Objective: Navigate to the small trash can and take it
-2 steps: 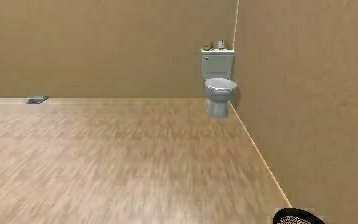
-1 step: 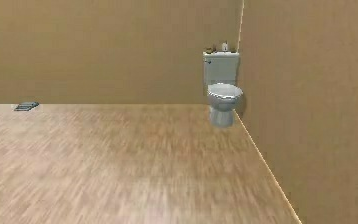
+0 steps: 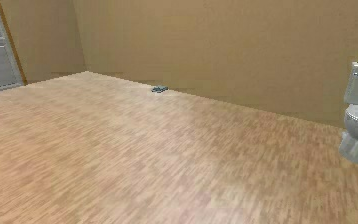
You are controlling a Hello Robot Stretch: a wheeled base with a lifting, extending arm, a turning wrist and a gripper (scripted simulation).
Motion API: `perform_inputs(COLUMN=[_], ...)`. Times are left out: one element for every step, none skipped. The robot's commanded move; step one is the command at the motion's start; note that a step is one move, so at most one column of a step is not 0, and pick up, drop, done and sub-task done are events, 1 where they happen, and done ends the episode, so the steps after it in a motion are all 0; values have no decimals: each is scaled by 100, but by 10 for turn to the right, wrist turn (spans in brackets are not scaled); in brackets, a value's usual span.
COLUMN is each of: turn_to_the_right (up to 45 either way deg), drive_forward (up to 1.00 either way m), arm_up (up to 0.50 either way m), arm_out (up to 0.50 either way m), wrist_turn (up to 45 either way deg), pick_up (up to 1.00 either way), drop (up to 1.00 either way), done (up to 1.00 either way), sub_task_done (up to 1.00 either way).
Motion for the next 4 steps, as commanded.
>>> perform_inputs(turn_to_the_right=[0, 0, 0, 0], drive_forward=[0, 0, 0, 0], arm_up=[32, 0, 0, 0], arm_out=[0, 42, 0, 0], wrist_turn=[0, 0, 450, 450], pick_up=[0, 0, 0, 0], drop=[0, 0, 0, 0], done=[0, 0, 0, 0], sub_task_done=[0, 0, 0, 0])
